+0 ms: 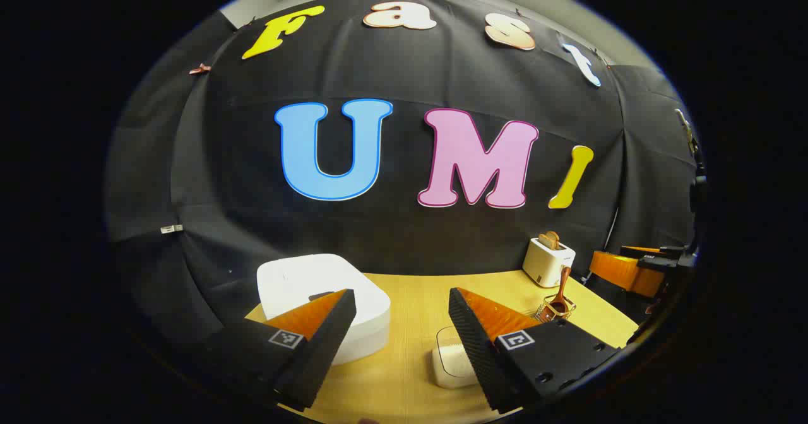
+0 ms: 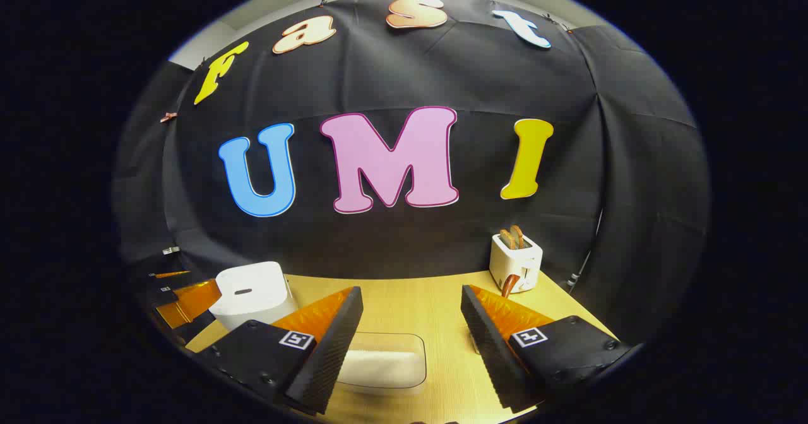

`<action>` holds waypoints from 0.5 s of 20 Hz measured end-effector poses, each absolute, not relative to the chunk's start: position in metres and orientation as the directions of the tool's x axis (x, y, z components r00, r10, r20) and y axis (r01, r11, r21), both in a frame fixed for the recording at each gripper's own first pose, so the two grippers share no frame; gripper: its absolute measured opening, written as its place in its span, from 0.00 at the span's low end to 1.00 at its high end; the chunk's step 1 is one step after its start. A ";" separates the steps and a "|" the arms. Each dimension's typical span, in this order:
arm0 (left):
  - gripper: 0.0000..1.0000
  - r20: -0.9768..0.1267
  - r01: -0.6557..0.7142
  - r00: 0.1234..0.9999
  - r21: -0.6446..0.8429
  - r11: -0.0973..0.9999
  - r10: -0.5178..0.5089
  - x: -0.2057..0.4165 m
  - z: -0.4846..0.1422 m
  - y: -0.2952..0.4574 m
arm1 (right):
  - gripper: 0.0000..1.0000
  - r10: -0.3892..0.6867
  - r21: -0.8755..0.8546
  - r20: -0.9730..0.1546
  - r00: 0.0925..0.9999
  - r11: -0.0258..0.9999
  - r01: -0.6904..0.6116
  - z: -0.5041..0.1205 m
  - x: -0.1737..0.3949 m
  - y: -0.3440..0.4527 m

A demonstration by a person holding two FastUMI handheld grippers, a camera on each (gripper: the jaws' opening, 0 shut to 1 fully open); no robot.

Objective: Close the left gripper, press the button to open the rice cooker; take a wooden spoon from the chopstick holder with the right hand, scoop a spoonful of rice and pour it into the rice cooker, then put the wooden spoon back into the chopstick holder.

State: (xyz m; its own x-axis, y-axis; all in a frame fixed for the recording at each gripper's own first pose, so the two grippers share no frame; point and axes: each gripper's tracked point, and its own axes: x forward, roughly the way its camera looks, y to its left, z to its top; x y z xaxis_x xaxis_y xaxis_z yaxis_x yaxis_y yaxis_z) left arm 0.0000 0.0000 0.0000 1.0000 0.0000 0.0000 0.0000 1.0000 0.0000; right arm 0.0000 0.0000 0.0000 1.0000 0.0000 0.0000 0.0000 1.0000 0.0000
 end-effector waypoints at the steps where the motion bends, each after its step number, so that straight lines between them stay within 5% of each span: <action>1: 0.95 0.001 0.006 1.000 0.006 1.000 -0.006 0.001 0.000 -0.002 | 0.98 0.004 -0.001 0.002 1.000 1.000 -0.004 0.000 0.000 0.000; 10: 0.95 -0.012 -0.049 0.999 0.028 0.998 0.049 0.002 -0.003 -0.004 | 0.98 0.054 0.003 -0.033 0.998 0.999 -0.054 -0.012 0.004 -0.017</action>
State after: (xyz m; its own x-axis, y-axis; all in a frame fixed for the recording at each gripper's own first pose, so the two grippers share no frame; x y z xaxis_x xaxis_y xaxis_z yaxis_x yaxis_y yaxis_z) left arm 0.0020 -0.0044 -0.0034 0.9987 0.0494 -0.0120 -0.0491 0.9984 0.0282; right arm 0.0043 -0.0167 -0.0124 0.9980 0.0536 -0.0329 -0.0535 0.9986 0.0035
